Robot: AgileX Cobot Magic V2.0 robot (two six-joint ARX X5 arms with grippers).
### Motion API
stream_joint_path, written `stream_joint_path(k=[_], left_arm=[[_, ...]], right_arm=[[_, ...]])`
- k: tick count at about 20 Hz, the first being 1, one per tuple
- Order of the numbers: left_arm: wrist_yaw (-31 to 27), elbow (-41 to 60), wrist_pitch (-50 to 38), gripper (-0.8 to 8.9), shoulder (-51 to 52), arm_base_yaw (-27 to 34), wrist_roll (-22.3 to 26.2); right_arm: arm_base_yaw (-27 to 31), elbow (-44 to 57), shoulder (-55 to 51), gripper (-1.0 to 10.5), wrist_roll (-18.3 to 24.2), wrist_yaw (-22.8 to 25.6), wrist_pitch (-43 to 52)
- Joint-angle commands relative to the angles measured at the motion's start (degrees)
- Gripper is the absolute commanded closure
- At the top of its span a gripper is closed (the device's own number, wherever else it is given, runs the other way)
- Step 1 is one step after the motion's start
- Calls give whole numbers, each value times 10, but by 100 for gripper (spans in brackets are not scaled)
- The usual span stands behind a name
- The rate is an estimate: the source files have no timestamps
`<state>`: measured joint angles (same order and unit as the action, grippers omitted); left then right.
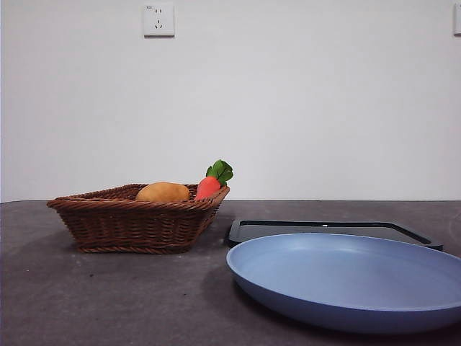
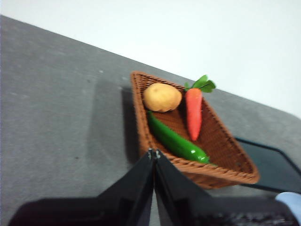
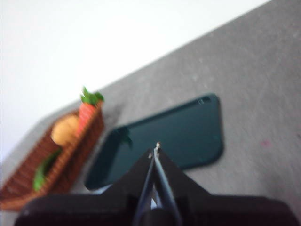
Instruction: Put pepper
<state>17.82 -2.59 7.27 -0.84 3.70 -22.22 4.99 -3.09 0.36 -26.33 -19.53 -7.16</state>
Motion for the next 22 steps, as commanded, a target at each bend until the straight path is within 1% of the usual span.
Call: stream_joint_path(k=[1, 3, 6, 10, 12, 16, 18, 20, 22], left_arm=[[6, -41, 9, 807, -7, 1, -18], [6, -70, 31, 807, -20, 1, -18], [9, -118, 57, 807, -51, 1, -15], [50, -181, 77, 807, -107, 1, 16], [72, -217, 104, 807, -140, 1, 40], [123, -285, 166, 807, -210, 1, 100], [155, -314, 195, 807, -242, 1, 124], [190, -341, 225, 807, -272, 1, 151], [214, -364, 253, 807, -294, 1, 174]], right_arm=[[1, -37, 7, 941, -24, -1, 15], [1, -61, 22, 941, -24, -1, 15], [1, -105, 59, 941, -18, -19, 12], [1, -177, 126, 941, 20, -53, -27], [1, -219, 163, 941, 50, -71, -66], [0, -308, 236, 941, 128, -103, -166], [-2, -350, 268, 941, 169, -106, -221], [-9, -395, 300, 941, 219, -106, -285], [-17, -433, 328, 941, 264, -105, -341]])
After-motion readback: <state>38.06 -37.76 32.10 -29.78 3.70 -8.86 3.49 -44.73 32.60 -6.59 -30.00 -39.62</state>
